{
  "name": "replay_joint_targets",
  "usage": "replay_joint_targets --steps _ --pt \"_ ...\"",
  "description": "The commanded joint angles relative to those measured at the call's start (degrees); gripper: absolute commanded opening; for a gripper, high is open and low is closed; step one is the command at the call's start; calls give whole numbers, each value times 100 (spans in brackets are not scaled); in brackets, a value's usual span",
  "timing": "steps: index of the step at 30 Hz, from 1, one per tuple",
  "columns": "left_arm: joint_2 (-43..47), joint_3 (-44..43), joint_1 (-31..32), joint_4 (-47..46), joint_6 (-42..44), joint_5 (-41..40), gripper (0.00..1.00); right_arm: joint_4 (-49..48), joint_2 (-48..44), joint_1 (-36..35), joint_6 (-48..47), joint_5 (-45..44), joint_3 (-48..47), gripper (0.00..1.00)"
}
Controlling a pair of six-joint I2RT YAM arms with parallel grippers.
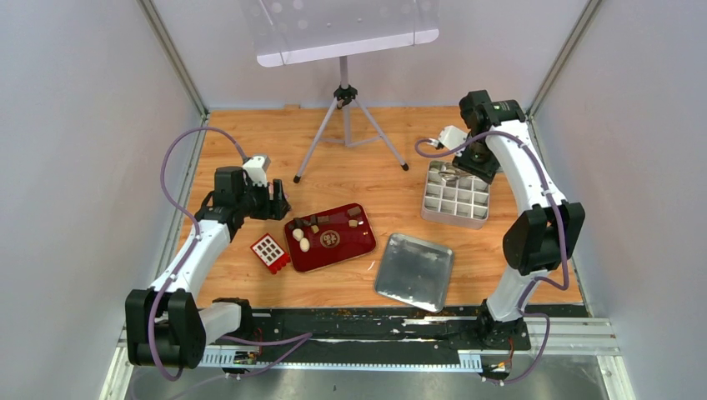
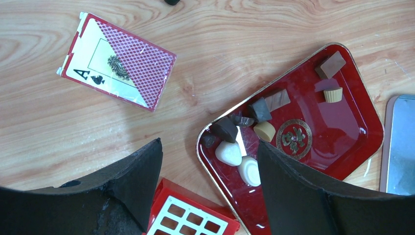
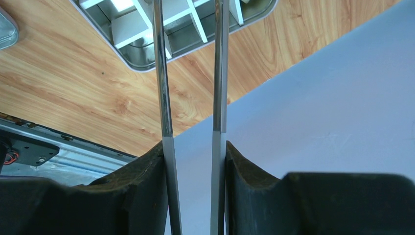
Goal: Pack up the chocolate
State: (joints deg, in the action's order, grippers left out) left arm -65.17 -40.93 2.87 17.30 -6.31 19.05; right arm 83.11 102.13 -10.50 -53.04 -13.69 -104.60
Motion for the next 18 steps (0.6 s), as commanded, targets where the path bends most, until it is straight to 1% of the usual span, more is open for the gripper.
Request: replay_joint_targets --steps 1,3,4,5,14,18 --pt "58 -179 -43 -153 -95 93 79 -54 26 97 6 -189 -14 24" --pt "78 -170 -49 -146 -90 82 79 -64 59 129 12 -188 13 29" --pt "85 -170 -44 -147 -90 82 79 -81 75 140 30 -179 7 34" --pt "93 -170 -46 -147 -90 85 79 -86 86 149 42 -168 -5 35" --pt "154 -102 -46 -185 -107 85 79 -24 121 154 92 -161 -222 41" --pt "170 -84 -44 -194 -115 81 79 -18 135 155 127 -177 -229 41"
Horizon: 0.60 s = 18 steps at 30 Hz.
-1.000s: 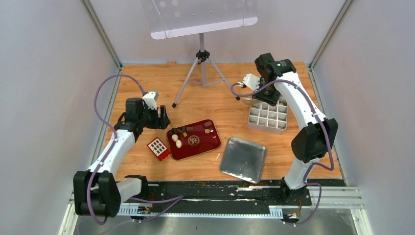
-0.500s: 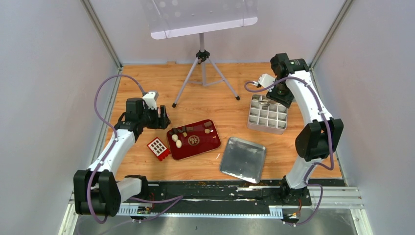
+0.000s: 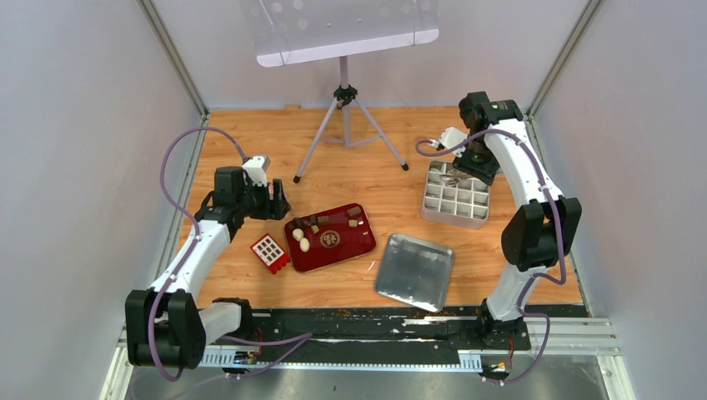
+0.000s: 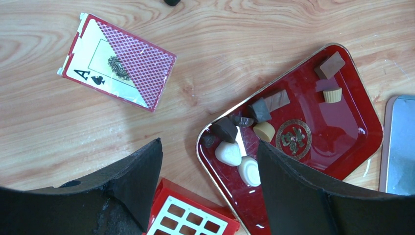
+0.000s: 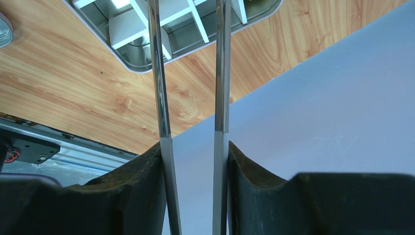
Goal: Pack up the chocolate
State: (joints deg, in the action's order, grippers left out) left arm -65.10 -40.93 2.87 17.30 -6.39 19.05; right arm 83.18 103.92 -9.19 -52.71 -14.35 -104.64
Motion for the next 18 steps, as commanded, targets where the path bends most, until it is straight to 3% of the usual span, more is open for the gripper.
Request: replay_joint_targets --steps 1,10,18 --pt "169 -82 -43 -200 -108 86 79 -25 -43 26 94 -112 -193 41" --pt "198 -108 -47 -151 -82 63 79 188 -70 -152 133 218 -649 37" --pt "204 -133 -47 -140 -56 40 79 -99 -260 -562 -189 -412 -126 23"
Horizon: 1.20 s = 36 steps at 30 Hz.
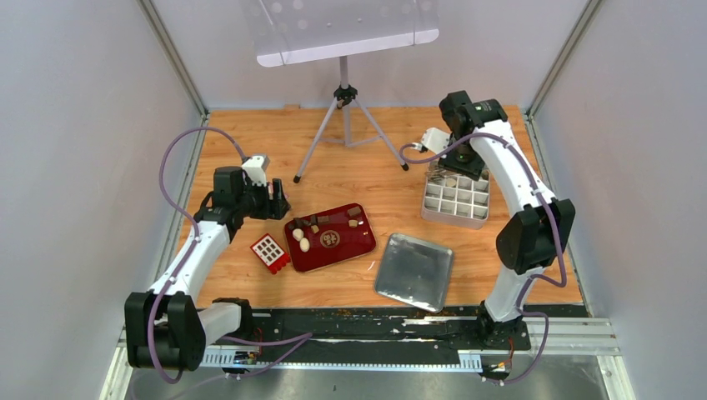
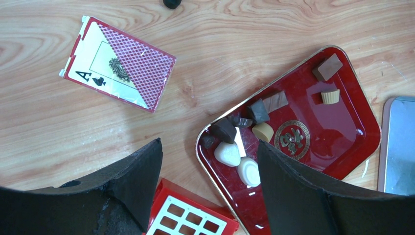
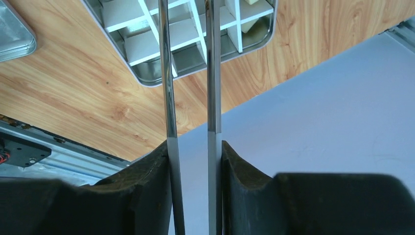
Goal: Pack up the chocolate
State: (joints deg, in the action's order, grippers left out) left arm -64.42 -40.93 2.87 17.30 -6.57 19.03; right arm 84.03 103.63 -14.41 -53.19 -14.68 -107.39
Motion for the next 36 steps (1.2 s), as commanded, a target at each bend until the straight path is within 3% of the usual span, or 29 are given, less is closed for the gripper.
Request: replay_joint_targets --steps 1,24,32,36 --pt "140 -151 -48 -128 -26 40 79 -222 -220 -24 -154 -439 190 22" --pt "-22 -232 -42 -142 -11 40 79 -534 -3 202 -271 -787 855 19" --pt "-42 -250 -42 -145 7 13 79 -53 170 78 -226 -819 -617 19" --pt "-39 -223 -44 -148 15 -2 79 -67 132 -105 -321 -998 -679 20"
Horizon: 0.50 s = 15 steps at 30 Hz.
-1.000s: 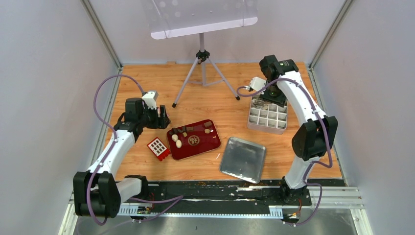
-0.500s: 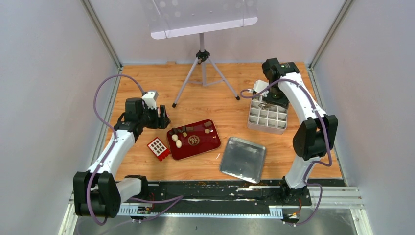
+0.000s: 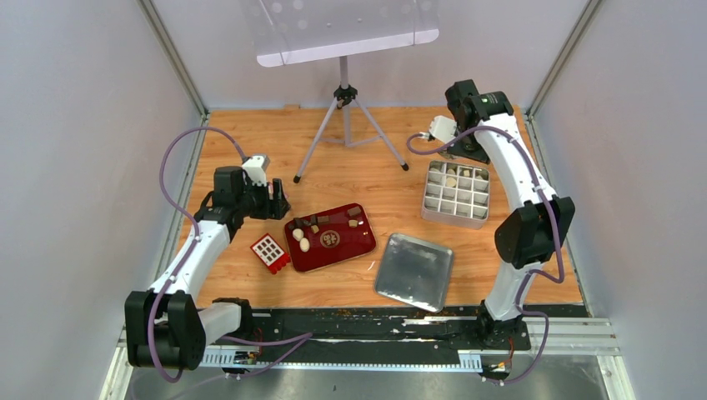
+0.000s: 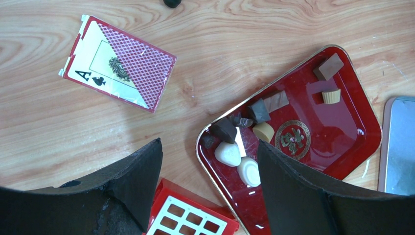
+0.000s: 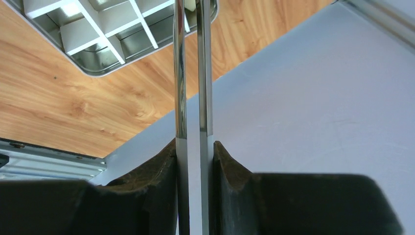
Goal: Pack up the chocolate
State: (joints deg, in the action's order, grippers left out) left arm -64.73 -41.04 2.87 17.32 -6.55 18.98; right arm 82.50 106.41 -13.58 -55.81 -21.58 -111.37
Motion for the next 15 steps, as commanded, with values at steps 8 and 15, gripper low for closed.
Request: replay_joint_targets --steps 8,15 --pt "-10 -230 -44 -115 30 5 79 -238 -277 -197 8 -435 790 20" --pt "12 -267 -45 -87 54 -8 79 -657 -223 -159 -23 -629 1386 20"
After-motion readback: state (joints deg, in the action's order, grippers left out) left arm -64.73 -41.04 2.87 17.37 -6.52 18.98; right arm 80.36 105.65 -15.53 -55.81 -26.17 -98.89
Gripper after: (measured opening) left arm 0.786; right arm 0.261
